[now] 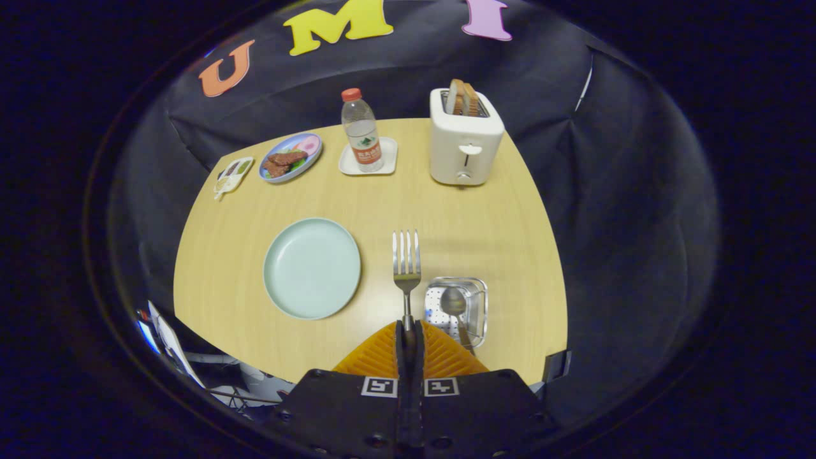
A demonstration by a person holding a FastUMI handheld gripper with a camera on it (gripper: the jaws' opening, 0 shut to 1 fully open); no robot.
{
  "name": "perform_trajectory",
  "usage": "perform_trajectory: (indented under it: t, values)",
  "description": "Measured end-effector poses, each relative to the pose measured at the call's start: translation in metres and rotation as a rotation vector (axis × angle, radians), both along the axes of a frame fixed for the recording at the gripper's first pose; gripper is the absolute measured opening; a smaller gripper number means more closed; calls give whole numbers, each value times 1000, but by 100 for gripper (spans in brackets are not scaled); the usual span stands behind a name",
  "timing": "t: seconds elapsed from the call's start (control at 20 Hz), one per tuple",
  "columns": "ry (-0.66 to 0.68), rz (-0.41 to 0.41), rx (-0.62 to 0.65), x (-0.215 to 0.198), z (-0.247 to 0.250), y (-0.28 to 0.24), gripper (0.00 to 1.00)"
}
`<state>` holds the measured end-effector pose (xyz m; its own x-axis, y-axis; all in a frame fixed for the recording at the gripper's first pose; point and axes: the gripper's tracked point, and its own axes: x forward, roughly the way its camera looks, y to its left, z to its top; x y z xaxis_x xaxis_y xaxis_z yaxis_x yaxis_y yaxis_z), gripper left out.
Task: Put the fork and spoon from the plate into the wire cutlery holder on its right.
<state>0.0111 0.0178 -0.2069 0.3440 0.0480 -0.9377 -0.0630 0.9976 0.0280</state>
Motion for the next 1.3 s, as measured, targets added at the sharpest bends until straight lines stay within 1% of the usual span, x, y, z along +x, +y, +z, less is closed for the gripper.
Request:
perform_trajectory:
  t: [0.2, 0.35, 0.45, 0.6, 0.7, 0.75, 0.9, 1.0, 1.1, 1.15, 1.2, 1.3]
  values:
    - [100, -36, 23, -15, -14, -29, 1]
    - [170, -38, 31, -27, -23, -36, 1]
    - [219, -41, 65, -35, -27, -31, 1]
    - [250, -49, 88, -33, -32, -29, 1]
    - [274, -68, 90, -30, -38, -30, 1]
    - [283, -80, 90, -30, -39, -30, 5]
    - [303, -95, 117, -26, -47, -26, 5]
    - [286, -105, 128, -19, -52, -23, 13]
    - [255, -106, 140, -12, -49, -20, 29]
    - [227, -108, 143, -8, -43, -20, 34]
    - [193, -108, 138, -2, -39, -20, 36]
    - [115, -82, 147, 8, -31, -17, 40]
